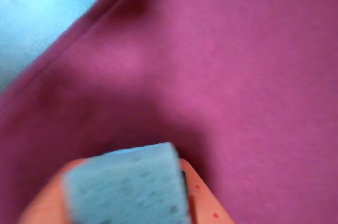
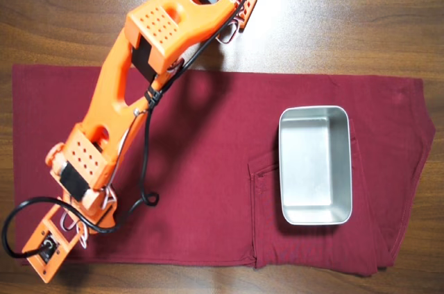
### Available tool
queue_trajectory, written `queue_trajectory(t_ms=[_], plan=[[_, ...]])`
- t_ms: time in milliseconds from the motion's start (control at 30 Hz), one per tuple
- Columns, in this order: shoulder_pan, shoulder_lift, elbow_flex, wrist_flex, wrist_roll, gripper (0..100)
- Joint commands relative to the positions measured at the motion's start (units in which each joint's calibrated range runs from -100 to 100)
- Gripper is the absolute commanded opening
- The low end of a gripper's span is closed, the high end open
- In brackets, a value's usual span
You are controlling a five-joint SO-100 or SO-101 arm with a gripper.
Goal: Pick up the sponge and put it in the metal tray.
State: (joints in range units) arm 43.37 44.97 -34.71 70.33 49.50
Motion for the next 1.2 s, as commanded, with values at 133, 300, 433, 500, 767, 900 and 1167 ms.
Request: queue_trajectory(t_ms=[133, 300, 433, 500, 767, 900, 1167], plan=[[-0.5, -1.4, -2.6, -2.0, -2.5, 0], [-0.2, -12.6, -1.7, 5.1, -2.6, 0], [-8.1, -29.2, 0.7, 11.3, -2.3, 0], [-15.2, -37.3, 5.4, 12.4, -1.2, 0], [-57.1, -69.2, 44.6, 6.7, -4.2, 0], [-72.6, -75.7, 58.0, 6.8, -8.1, 0], [-81.5, -69.7, 63.7, 1.6, -8.5, 0]])
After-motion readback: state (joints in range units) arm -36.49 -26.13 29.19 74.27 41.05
